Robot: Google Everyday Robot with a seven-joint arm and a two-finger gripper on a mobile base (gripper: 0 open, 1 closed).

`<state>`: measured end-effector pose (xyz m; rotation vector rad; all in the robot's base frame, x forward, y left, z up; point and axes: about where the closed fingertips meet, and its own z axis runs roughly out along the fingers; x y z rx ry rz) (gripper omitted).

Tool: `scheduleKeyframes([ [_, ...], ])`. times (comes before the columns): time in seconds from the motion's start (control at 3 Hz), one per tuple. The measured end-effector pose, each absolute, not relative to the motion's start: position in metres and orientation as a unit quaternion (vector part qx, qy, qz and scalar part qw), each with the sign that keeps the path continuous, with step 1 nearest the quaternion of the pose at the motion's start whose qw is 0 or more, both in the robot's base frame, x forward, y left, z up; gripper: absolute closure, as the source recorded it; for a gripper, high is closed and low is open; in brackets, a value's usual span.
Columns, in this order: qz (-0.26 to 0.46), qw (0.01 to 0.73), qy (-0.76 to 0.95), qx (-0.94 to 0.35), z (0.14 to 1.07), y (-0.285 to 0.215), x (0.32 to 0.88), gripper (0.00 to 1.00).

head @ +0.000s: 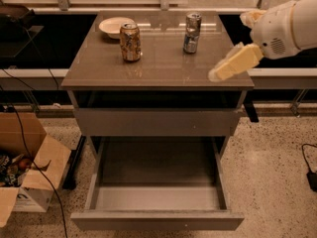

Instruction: Place redbull can into middle drawer

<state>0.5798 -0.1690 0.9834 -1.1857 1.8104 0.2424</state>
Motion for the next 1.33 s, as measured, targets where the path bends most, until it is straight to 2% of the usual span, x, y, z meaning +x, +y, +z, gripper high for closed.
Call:
scheduleKeyframes([
  [0.67, 0.105, 0.530, 0.732, -0.416, 0.967, -0.175, 0.654, 0.00],
  [1.33, 0.124, 0.538, 0.741, -0.382, 0.925, -0.197, 0.729, 0.00],
])
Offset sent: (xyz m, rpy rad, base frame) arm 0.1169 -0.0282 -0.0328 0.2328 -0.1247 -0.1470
